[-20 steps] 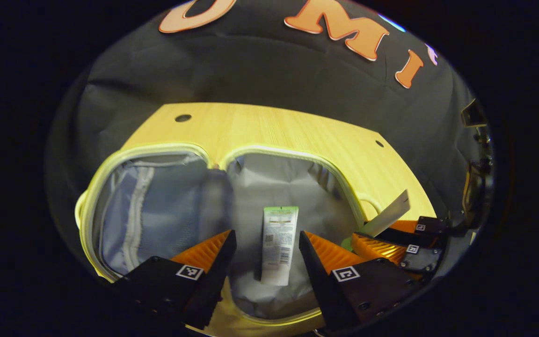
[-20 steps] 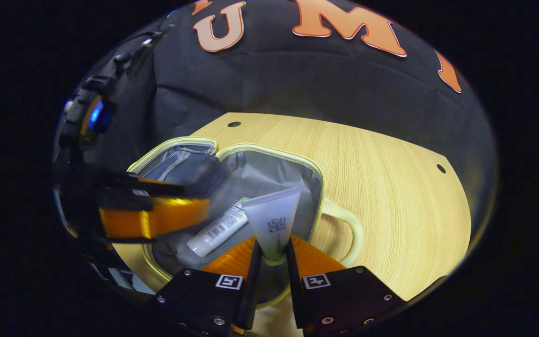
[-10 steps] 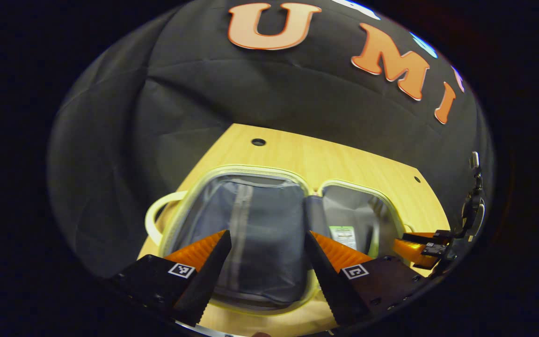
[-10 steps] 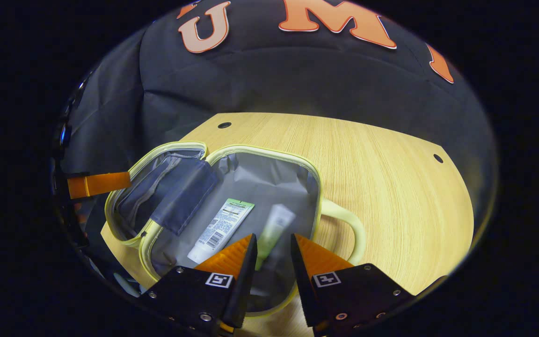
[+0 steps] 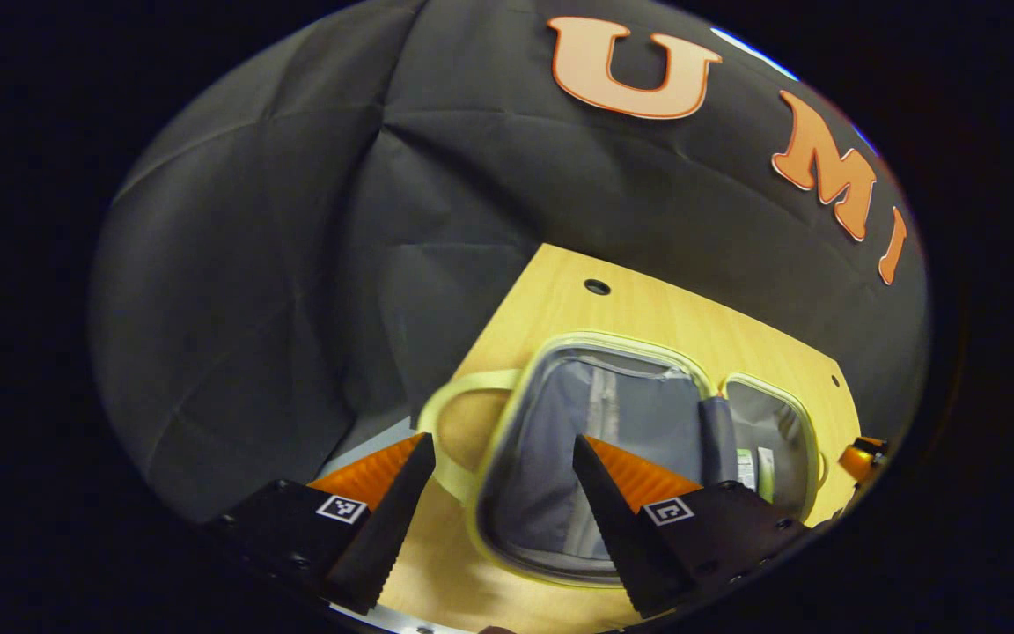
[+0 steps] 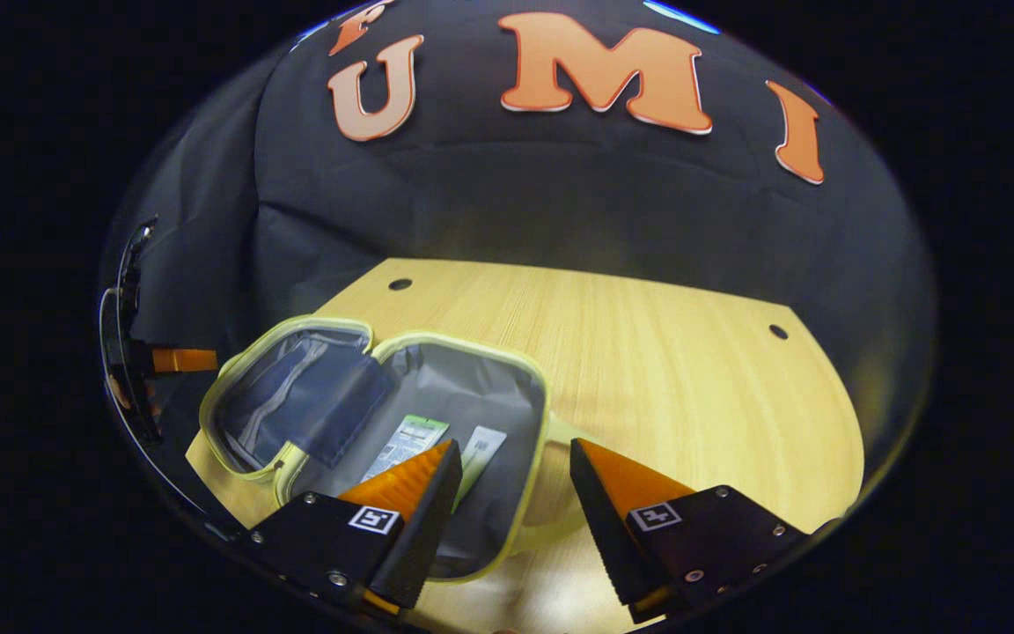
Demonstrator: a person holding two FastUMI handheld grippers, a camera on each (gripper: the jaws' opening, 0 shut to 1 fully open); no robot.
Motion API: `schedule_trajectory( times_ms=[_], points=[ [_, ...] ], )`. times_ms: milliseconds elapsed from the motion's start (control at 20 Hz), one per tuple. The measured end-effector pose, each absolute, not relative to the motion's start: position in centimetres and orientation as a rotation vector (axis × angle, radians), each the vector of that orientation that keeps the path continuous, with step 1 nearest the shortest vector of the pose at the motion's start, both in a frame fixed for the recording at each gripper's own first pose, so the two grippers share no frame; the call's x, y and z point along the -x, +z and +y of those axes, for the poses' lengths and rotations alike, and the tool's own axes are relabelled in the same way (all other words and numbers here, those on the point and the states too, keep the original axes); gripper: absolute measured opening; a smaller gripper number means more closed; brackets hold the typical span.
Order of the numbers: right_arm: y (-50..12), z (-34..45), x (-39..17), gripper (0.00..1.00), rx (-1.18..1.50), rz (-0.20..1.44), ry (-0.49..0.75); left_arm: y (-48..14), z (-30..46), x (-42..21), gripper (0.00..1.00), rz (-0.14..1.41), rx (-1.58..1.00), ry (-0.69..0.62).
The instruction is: First open the suitcase, pack the skin care products into it, and then close the suitcase.
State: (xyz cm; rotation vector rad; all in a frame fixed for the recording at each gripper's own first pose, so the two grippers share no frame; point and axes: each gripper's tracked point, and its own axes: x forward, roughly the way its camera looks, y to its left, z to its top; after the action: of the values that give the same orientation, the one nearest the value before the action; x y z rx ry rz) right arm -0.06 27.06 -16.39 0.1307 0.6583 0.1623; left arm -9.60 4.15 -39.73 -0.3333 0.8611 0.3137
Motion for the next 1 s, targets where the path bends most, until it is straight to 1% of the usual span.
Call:
schedule_trajectory(
  times_ms=[150, 300, 350, 450, 500, 550, 700, 800, 850, 900, 1000],
  points=[
    [-13.8, 24.9, 0.0, 0.84, -0.124, 0.607, 0.116, -40.8, 7.5, 9.6, 0.98, 0.869, 0.357, 0.345],
    [-11.8, 23.1, 0.2, 0.86, -0.113, 0.569, 0.075, -43.3, 9.2, 9.3, 0.98, 0.911, 0.434, 0.351],
    [-11.2, 22.6, 0.5, 0.87, -0.108, 0.560, 0.066, -44.6, 9.5, 9.2, 0.96, 0.929, 0.459, 0.353],
    [-10.4, 21.9, 0.8, 0.87, -0.093, 0.547, 0.051, -47.0, 8.9, 8.8, 0.96, 0.977, 0.503, 0.315],
    [-9.9, 21.4, 0.9, 0.87, -0.082, 0.538, 0.044, -48.2, 8.5, 8.7, 0.94, 1.010, 0.514, 0.287],
    [-9.5, 21.0, 1.1, 0.87, -0.073, 0.531, 0.039, -49.0, 8.6, 8.1, 0.90, 1.013, 0.519, 0.264],
    [-8.7, 20.4, 1.2, 0.88, -0.069, 0.519, 0.036, -51.5, 7.8, 8.3, 0.50, 1.123, 0.489, 0.184],
    [-8.3, 19.8, 1.1, 0.88, -0.070, 0.507, 0.038, -51.1, 7.6, 7.9, 0.23, 1.130, 0.436, 0.147],
    [-8.2, 19.5, 1.1, 0.88, -0.065, 0.503, 0.033, -50.0, 8.3, 7.4, 0.23, 1.085, 0.408, 0.153],
    [-8.0, 19.1, 1.2, 0.89, -0.064, 0.495, 0.032, -48.2, 8.3, 6.6, 0.12, 1.049, 0.393, 0.146],
    [-7.7, 18.3, 1.4, 0.89, -0.059, 0.478, 0.034, -45.6, 8.2, 5.9, 0.11, 1.007, 0.306, 0.138]
  ],
)
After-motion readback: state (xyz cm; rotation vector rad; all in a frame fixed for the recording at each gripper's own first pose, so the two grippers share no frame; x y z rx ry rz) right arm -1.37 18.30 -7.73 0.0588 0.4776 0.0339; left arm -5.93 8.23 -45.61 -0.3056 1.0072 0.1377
